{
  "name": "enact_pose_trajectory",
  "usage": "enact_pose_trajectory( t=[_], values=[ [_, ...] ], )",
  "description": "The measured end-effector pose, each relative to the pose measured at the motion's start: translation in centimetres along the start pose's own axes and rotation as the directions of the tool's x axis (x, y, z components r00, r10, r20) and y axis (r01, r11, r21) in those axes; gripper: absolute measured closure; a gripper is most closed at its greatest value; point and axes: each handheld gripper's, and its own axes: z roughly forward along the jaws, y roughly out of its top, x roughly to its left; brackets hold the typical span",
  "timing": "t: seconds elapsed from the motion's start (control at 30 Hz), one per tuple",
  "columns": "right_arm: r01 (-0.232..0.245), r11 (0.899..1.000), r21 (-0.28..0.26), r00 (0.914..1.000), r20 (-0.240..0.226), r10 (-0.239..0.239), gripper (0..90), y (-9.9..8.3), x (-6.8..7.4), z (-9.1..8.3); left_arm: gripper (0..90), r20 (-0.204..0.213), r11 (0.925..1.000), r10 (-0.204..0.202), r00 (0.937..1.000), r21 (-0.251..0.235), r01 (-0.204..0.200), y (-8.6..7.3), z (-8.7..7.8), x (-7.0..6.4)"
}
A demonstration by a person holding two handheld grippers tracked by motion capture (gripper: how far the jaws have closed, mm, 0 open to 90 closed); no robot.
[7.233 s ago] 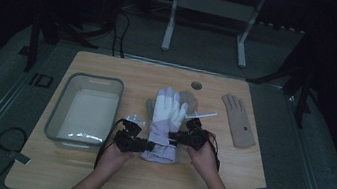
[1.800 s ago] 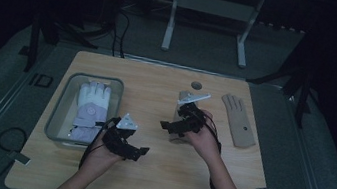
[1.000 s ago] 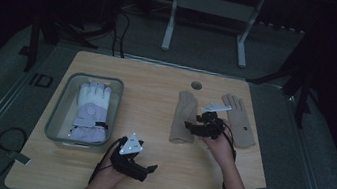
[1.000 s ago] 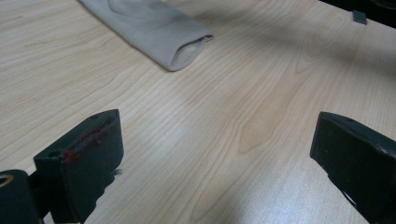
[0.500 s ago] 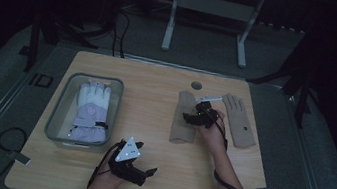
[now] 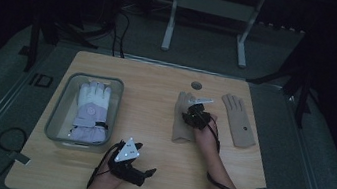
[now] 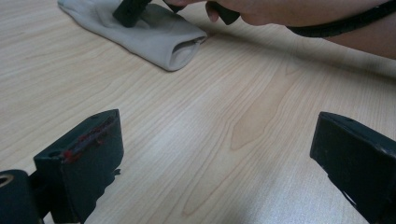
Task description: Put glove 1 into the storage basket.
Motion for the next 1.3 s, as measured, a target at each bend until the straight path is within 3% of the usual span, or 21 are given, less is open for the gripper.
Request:
enact_pose_trajectory(
  t=[0.1,0.13,0.33,0.37,0.4,0.43,0.6,0.63,0.77,0.9,1.07,1.13,1.2,1.3],
  values=[
    [-0.045,0.999,0.000,0.9989,-0.016,0.045,78.8,0.0,0.2,-0.5,2.7,0.001,1.0000,0.003,1.0000,0.000,-0.003,-0.1,0.1,-0.1],
    [-0.072,0.997,-0.021,0.9969,-0.036,0.071,79.3,0.0,0.6,-1.6,2.7,-0.001,1.0000,0.002,1.0000,-0.002,-0.002,-0.1,0.2,0.0],
    [-0.084,0.994,-0.077,0.9961,-0.034,0.081,79.4,-0.1,2.0,-5.2,2.7,-0.001,1.0000,-0.005,1.0000,-0.003,0.005,-0.2,0.4,0.1],
    [-0.103,0.990,-0.093,0.9939,-0.049,0.098,79.4,-0.3,2.3,-6.0,2.7,-0.004,1.0000,-0.004,1.0000,-0.004,0.004,-0.2,0.4,0.1],
    [-0.103,0.990,-0.093,0.9939,-0.049,0.098,79.4,-0.3,2.3,-6.0,2.7,-0.004,1.0000,-0.004,1.0000,-0.004,0.004,-0.2,0.4,0.1],
    [-0.096,0.989,-0.110,0.9948,-0.045,0.091,79.3,-0.9,3.1,-7.4,2.7,-0.010,0.9999,-0.010,0.9999,-0.007,0.010,-0.2,0.4,0.1],
    [-0.120,0.983,-0.137,0.9920,-0.054,0.114,79.4,-2.5,4.0,-9.2,2.7,-0.019,0.9998,-0.014,0.9997,-0.014,0.014,-0.3,0.4,0.3],
    [-0.148,0.979,-0.140,0.9877,-0.071,0.139,79.3,-3.1,4.1,-9.4,2.7,-0.021,0.9998,-0.014,0.9997,-0.014,0.013,-0.3,0.4,0.3],
    [-0.174,0.975,-0.135,0.9832,-0.079,0.165,79.3,-5.1,4.4,-9.4,2.7,-0.022,0.9999,-0.015,0.9996,-0.007,0.015,-0.4,0.6,0.4],
    [-0.180,0.978,-0.103,0.9813,-0.087,0.172,79.0,-6.3,4.4,-8.8,2.7,-0.018,0.9999,-0.011,0.9998,-0.006,0.011,-0.4,0.7,0.2],
    [-0.156,0.985,-0.069,0.9864,-0.064,0.152,75.9,-7.2,4.5,-7.6,2.7,-0.017,0.9999,-0.015,0.9998,-0.007,0.014,-0.4,0.7,0.3],
    [-0.140,0.989,-0.038,0.9885,-0.063,0.137,70.2,-7.5,4.2,-7.0,2.7,-0.017,0.9999,-0.013,0.9998,-0.007,0.013,-0.4,0.7,0.3],
    [-0.138,0.990,-0.040,0.9880,-0.075,0.135,62.1,-7.7,4.0,-6.9,2.7,-0.014,0.9999,-0.014,0.9998,-0.008,0.014,-0.4,0.7,0.3],
    [-0.093,0.996,-0.016,0.9927,-0.080,0.091,51.5,-7.3,3.9,-7.0,2.7,-0.009,0.9999,-0.012,0.9999,-0.005,0.012,-0.4,0.7,0.3]
  ],
)
